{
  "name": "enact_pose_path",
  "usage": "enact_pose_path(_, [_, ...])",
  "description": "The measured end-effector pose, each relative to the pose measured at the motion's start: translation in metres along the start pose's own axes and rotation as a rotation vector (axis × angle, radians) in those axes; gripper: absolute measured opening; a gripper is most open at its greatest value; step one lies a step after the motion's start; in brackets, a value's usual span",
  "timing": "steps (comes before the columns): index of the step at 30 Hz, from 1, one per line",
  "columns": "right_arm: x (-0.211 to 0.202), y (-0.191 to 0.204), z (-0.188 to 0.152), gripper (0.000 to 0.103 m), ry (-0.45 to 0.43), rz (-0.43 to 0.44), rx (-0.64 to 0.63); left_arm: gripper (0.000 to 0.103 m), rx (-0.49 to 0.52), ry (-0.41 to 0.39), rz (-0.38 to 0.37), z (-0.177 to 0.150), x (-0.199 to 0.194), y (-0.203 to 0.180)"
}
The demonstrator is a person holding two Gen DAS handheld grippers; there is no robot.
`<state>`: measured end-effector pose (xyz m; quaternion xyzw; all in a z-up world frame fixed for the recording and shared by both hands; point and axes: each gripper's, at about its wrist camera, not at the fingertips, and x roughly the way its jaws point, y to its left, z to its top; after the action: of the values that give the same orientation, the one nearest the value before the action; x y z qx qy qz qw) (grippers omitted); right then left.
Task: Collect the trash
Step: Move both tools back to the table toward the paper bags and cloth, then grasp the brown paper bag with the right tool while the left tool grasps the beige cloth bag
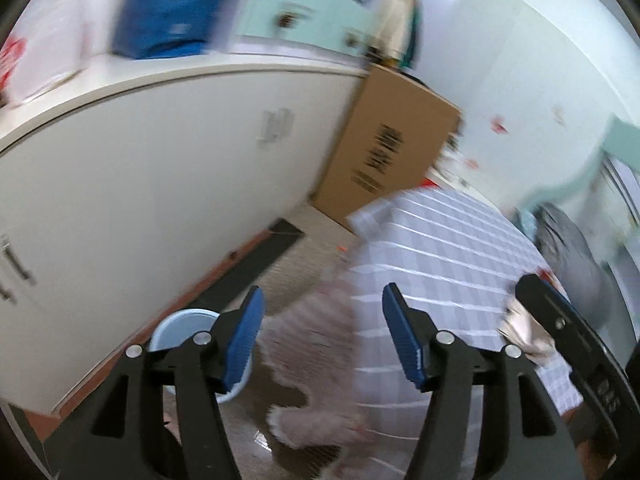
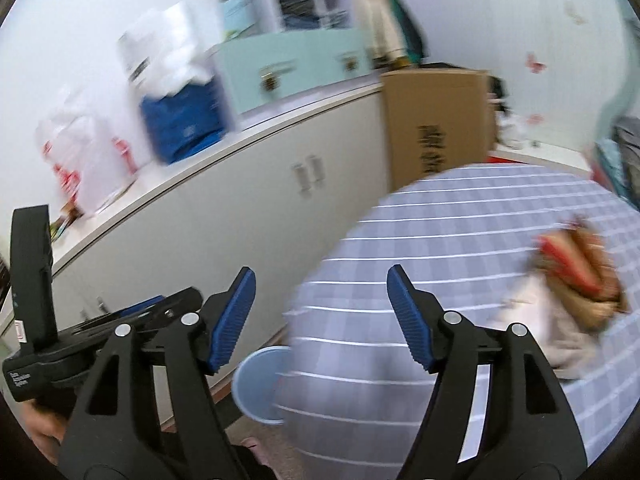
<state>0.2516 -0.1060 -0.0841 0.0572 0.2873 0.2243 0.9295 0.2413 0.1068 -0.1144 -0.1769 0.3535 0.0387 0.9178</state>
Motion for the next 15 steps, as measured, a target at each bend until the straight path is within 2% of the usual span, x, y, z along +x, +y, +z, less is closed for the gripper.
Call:
enact_pose_path(4, [-0.034,-0.062,-0.003,0.070,-0.039,-0.107,0.073,0.063,0.105,0.044,-0.085,-0.013,0.013,-0.066])
enact_pose_path(8, [-0.064,-0.122,-0.010,0.075,-0.067,-0.217,0.151,0.063,0.174,0.085,-0.126,-0.027,0.031,-0.123])
enact_pose_path(11, [-0.070,-0.154,-0.015,0.077,-0.053,-0.246,0.192,0.063,0.194,0.130,-0.177,-0.036,0.043,-0.155])
enact_pose_path(15, [-0.059,-0.186,-0.019,0.080,0.029,-0.220,0.203,0.063,0.214,0.151,-0.173,-0.041,0.058,-0.181])
